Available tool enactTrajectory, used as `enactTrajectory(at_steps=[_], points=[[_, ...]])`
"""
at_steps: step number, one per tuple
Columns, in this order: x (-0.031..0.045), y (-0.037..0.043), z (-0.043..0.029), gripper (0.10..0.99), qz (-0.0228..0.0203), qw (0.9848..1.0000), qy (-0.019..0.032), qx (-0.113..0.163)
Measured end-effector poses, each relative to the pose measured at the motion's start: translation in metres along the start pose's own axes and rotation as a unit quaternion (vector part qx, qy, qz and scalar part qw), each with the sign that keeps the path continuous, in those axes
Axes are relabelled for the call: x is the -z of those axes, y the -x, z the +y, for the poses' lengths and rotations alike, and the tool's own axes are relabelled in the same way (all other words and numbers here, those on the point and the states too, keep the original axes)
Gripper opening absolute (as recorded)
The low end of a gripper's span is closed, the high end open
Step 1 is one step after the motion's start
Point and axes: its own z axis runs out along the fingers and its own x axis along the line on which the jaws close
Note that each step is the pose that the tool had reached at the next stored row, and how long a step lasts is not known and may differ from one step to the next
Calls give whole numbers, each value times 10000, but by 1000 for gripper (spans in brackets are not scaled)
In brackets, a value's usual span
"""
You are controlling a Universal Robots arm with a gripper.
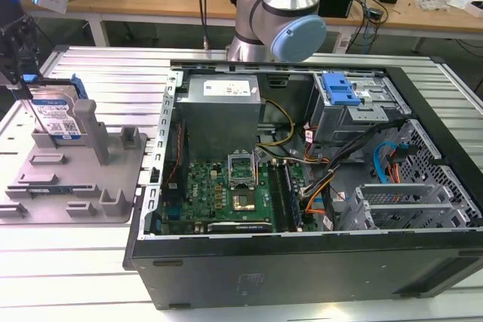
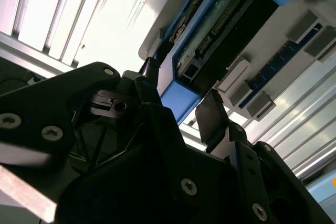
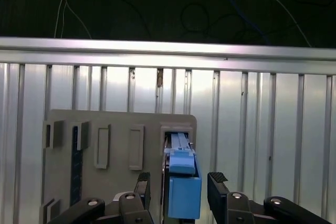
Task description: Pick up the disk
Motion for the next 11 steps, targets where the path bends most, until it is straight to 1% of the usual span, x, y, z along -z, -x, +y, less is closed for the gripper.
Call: enactTrajectory(at_steps=[2, 11], points=[[-16, 2, 1, 557, 0, 10000, 2, -1], [-33, 2, 0, 557, 0, 10000, 0, 0]])
